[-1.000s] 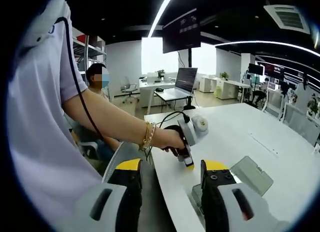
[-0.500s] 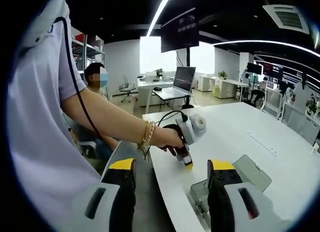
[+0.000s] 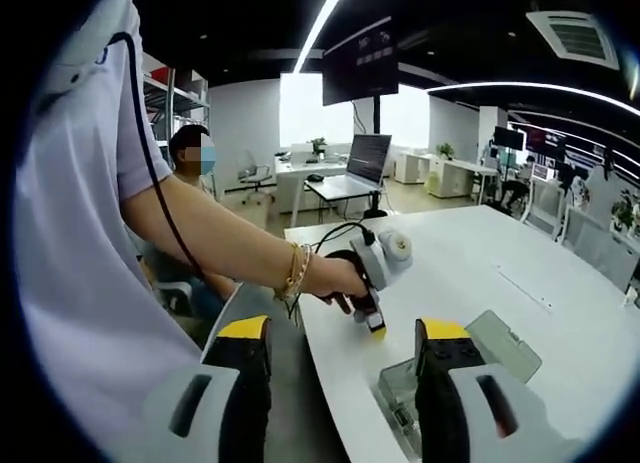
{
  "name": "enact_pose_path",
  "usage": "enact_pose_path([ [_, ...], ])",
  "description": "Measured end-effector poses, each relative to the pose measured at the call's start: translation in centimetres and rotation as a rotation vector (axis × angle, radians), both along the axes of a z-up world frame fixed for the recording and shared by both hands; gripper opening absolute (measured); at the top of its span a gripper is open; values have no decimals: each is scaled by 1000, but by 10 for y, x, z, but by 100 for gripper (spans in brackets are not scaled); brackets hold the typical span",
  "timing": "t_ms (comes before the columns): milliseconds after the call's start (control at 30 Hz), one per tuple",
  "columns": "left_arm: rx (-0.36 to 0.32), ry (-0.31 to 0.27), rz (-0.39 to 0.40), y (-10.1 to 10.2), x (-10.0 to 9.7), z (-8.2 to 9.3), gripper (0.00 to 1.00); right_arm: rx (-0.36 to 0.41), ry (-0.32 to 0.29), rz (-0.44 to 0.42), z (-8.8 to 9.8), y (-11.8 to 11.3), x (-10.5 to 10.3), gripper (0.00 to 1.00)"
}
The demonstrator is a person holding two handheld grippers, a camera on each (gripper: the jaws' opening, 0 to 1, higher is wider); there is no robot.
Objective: Insert the divider into the dual guide fixture by aligning both edges with the guide slots and pushing it downward to the bottom, including one-sided entry, uneven engagement, binding, and posture correction.
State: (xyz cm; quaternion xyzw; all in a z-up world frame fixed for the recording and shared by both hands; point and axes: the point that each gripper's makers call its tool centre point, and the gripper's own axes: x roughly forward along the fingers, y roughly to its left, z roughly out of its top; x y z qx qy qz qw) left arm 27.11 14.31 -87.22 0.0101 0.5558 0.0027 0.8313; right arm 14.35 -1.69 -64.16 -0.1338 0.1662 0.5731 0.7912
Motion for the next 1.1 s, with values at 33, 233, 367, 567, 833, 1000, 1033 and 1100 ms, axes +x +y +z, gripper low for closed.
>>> enact_pose_path([
  [33, 0, 0, -1, 0, 0, 0, 46, -1, -1, 0, 0, 0, 0, 54],
  [233, 4, -6, -7, 0, 2, 1, 35, 6, -1, -5, 2, -3, 1, 54],
  [367, -2, -4, 5, 0, 0, 1, 34, 9, -5, -5, 3, -3, 1, 53],
  [567, -8, 17, -5, 0, 1, 0, 35, 10, -2, -13, 3, -5, 3, 52],
  [833, -3, -11, 19, -1, 4, 1, 39, 23, -4, -16, 6, -5, 4, 51],
  [1000, 0, -34, -8, -1, 8, 1, 42, 37, 5, -15, 7, -6, 3, 50],
  [1033, 1, -36, -17, -1, 9, 1, 42, 36, 4, -15, 7, -6, 3, 50],
  [1100, -3, -28, -15, 0, 8, 1, 41, 34, 3, -15, 7, -6, 4, 50],
])
